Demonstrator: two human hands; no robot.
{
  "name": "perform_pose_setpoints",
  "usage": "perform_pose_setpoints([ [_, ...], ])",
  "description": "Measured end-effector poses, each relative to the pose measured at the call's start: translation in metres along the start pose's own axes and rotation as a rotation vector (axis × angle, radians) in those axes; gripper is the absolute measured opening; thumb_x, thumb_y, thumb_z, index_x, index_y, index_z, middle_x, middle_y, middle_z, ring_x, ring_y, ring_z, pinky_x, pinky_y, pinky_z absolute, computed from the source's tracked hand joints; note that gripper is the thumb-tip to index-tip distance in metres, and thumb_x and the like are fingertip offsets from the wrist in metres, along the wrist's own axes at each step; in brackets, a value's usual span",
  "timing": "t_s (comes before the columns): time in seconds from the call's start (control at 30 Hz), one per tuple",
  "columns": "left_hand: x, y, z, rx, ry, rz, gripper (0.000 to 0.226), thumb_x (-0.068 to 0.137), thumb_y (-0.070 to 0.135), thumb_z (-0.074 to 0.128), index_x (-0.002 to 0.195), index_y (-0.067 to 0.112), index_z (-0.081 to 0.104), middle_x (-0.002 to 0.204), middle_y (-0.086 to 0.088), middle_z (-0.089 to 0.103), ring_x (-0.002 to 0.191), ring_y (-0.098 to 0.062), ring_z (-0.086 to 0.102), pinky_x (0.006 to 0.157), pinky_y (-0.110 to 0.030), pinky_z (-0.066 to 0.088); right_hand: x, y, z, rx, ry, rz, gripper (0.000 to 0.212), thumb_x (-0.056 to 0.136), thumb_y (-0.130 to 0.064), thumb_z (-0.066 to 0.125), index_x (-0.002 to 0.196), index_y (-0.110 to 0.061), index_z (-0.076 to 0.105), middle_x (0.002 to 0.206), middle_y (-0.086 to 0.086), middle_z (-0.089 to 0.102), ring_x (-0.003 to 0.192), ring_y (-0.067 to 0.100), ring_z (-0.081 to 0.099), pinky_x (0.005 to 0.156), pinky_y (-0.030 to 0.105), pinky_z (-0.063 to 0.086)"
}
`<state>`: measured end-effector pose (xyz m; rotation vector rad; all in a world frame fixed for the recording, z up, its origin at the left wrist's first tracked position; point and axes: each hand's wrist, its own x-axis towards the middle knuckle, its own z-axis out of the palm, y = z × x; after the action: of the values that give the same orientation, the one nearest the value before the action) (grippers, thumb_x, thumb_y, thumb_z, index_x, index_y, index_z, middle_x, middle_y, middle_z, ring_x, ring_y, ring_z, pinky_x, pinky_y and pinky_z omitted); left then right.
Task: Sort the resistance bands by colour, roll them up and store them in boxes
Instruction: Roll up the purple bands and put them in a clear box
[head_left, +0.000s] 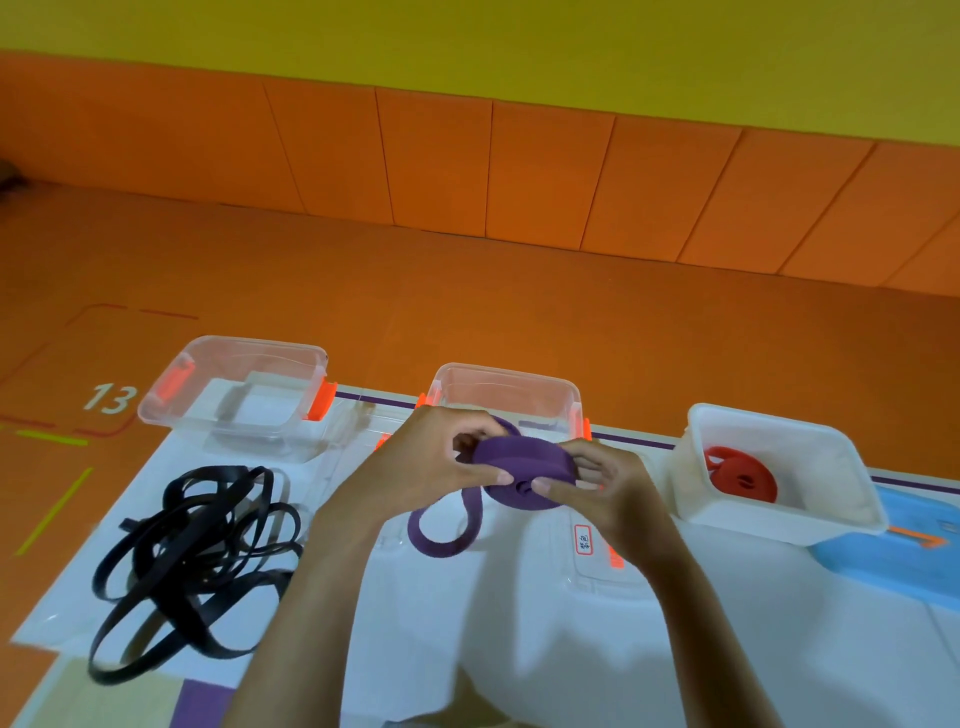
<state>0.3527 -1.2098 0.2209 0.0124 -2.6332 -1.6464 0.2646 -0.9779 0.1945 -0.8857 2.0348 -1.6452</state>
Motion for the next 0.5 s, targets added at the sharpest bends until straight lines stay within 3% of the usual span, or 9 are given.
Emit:
perform_pose_setpoints([
  [0.1,-0.0029,-0.004,0.0026,-0.105,0.053,-0.015,0.031,0.083,0.027,0.09,0.11,0.034,0.077,0.103,0.01,0.079,0.097,-0.014,0.076,0.086,-0.033,0.063,0.0007,-0.003,0.0002,0.106,0.069,0.002,0.029,0.082,-0.03,0.083,0.104,-0.046,0.076,0.104,-0.011,0.078,0.105,0.015,0.074,0.078,0.019,0.06],
  [0.2,-0.0044,-0.0071,-0.0012,-0.081,0.068,-0.016,0.026,0.081,0.033,0.09,0.104,0.032,0.079,0.101,0.009,0.08,0.094,-0.017,0.076,0.086,-0.043,0.063,0.0004,-0.0027,-0.0009,0.163,0.051,0.042,0.031,0.083,-0.026,0.082,0.107,-0.045,0.076,0.108,-0.007,0.079,0.107,0.017,0.074,0.082,0.025,0.062],
  [0.27,-0.0034,-0.0069,-0.0042,-0.017,0.052,-0.006,0.025,0.079,0.037,0.089,0.101,0.032,0.079,0.099,0.01,0.08,0.093,-0.015,0.076,0.084,-0.04,0.062,0.0021,-0.0036,-0.0021,0.085,-0.035,0.037,0.038,0.082,-0.031,0.082,0.114,-0.048,0.072,0.115,-0.014,0.076,0.114,0.014,0.071,0.089,0.025,0.061],
  [0.37,-0.0017,-0.0065,-0.0026,0.0,0.024,0.022,0.023,0.082,0.032,0.089,0.102,0.036,0.079,0.1,0.015,0.079,0.096,-0.011,0.075,0.082,-0.03,0.063,0.0045,-0.0077,-0.0053,0.066,-0.045,0.035,0.036,0.083,-0.036,0.086,0.11,-0.055,0.073,0.111,-0.017,0.077,0.11,0.012,0.073,0.084,0.02,0.06],
  [0.5,-0.0007,-0.0075,0.0038,-0.137,0.073,0.005,0.039,0.083,0.033,0.09,0.118,0.033,0.073,0.109,0.014,0.079,0.105,-0.011,0.076,0.089,-0.029,0.062,0.0013,-0.0064,-0.0068,0.261,0.057,0.105,0.032,0.078,-0.036,0.085,0.11,-0.032,0.08,0.108,0.003,0.08,0.105,0.024,0.076,0.075,0.026,0.062],
])
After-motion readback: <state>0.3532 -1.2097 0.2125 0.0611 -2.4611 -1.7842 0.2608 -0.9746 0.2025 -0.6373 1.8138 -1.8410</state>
